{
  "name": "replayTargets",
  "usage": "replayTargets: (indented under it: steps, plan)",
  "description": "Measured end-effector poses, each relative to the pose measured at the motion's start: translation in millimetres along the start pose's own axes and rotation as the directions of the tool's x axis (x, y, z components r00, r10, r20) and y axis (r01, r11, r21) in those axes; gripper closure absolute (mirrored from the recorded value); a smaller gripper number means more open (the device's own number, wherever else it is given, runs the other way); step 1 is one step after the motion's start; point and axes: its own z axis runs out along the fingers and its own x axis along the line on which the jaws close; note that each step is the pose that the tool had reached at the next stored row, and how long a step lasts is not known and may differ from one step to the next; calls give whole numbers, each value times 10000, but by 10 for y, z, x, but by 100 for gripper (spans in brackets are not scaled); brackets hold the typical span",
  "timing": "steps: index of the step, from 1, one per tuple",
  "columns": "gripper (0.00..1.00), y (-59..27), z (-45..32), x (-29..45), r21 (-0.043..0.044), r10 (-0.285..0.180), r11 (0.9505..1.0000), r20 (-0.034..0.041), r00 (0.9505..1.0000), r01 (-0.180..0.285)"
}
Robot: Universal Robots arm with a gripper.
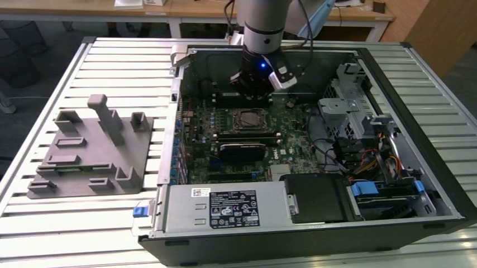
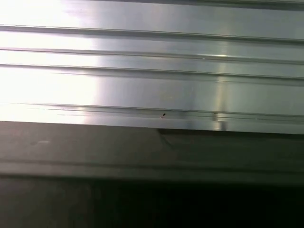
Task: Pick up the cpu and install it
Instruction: 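Install the first cpu locking lever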
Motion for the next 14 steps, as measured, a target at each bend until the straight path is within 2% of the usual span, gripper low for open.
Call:
replayTargets:
  steps: [4, 14]
  plan:
    - [89, 2, -69, -1, 1, -2, 10000, -1, 10000, 2]
    - [89, -115, -74, 2, -2, -1, 10000, 0, 10000, 1]
